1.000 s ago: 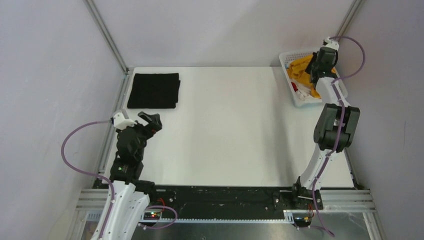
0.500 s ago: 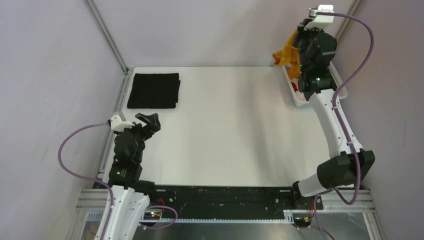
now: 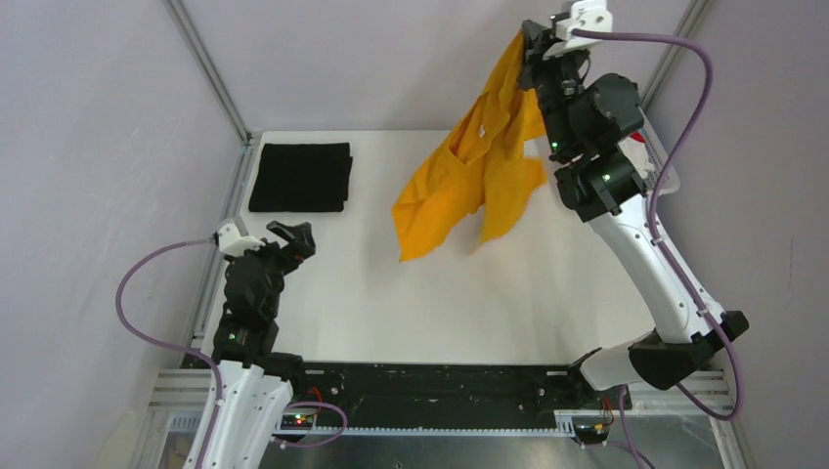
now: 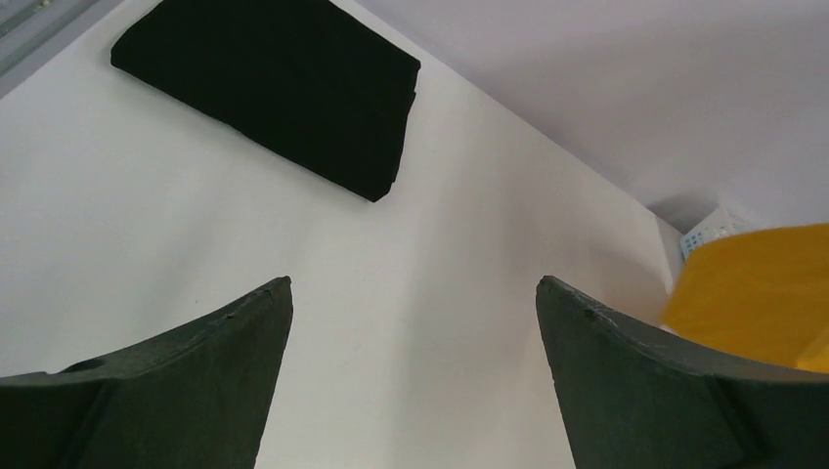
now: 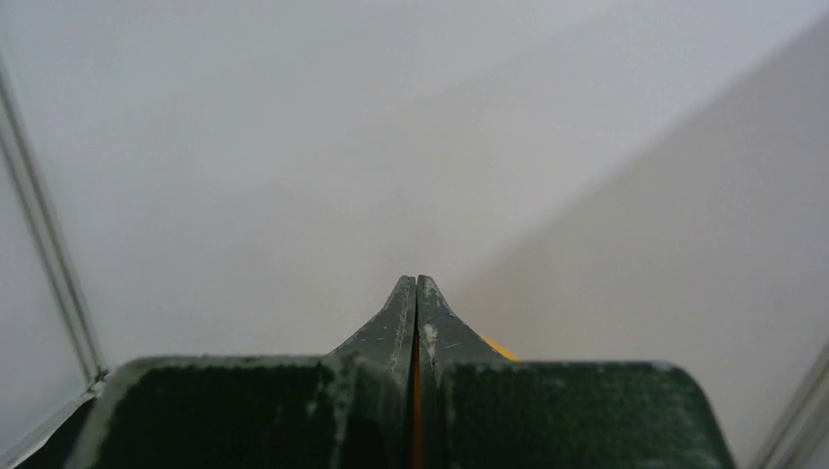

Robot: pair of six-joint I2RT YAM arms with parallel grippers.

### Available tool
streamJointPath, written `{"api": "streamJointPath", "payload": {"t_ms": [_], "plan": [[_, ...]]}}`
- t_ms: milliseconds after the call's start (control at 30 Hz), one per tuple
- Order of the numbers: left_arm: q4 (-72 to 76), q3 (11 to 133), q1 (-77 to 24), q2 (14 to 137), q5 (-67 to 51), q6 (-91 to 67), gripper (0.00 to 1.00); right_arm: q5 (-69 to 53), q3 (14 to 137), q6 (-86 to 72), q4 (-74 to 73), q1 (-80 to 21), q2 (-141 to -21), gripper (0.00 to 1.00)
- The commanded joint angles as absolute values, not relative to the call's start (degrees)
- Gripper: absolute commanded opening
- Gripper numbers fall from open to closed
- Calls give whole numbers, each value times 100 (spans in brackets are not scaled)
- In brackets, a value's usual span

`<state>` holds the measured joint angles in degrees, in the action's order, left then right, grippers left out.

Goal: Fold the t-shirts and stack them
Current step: Move the tshirt to the center of the board

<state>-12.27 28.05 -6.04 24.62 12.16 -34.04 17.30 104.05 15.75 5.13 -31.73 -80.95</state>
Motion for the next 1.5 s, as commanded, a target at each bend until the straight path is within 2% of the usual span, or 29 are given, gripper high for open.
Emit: {"api": "streamJointPath", "payload": {"t_ms": [0, 100, 200, 367, 600, 767, 900, 1033, 1100, 1167, 1200, 1233, 1267, 1467], "plan": [[-1213, 2857, -612, 2538, 1136, -3349, 98, 1715, 10450, 1678, 693, -3460, -8270, 0], [-1226, 2887, -612, 2578, 1159, -3313, 98, 1581, 11124, 1723, 523, -3892, -8590, 0], [-1262, 2887, -614, 2572, 1177, -3319, 98, 2059, 11935, 2426, 440, -4469, -9078, 0], [-1280, 2894, -614, 2540, 1132, -3363, 98, 2861, 11648, 3206, 1160, -5159, -9231, 0], [-1307, 2927, -607, 2594, 977, -3404, 98, 2974, 10310, 2383, 1215, -5257, -8607, 0], [-1314, 2929, -612, 2741, 817, -3503, 98, 2724, 8450, 1246, 1119, -5046, -7992, 0], [-1306, 2820, -607, 3083, 551, -3762, 98, 1704, 7184, -382, 584, -4517, -7842, 0], [-1305, 2774, -608, 3687, 150, -3839, 99, 525, 6193, -1042, 990, -4259, -8520, 1], [-1300, 2796, -624, 4042, -154, -3800, 98, 466, 6090, -1149, 892, -4194, -8882, 18], [-1275, 2809, -694, 4405, -340, -3776, 98, 389, 6072, -1336, 771, -4098, -9074, 47], [-1266, 2829, -734, 4532, -399, -3743, 98, 370, 6042, -1518, 737, -4062, -9090, 82], [-1246, 2847, -825, 4787, -406, -3726, 98, 295, 6018, -1581, 674, -3971, -9047, 90], [-1234, 2889, -883, 4912, -403, -3687, 98, 266, 5963, -1709, 632, -3923, -8988, 97], [-1083, 3310, -1268, 6148, -65, -3576, 98, 761, 5276, -1890, 243, -3750, -8001, 99]]}}
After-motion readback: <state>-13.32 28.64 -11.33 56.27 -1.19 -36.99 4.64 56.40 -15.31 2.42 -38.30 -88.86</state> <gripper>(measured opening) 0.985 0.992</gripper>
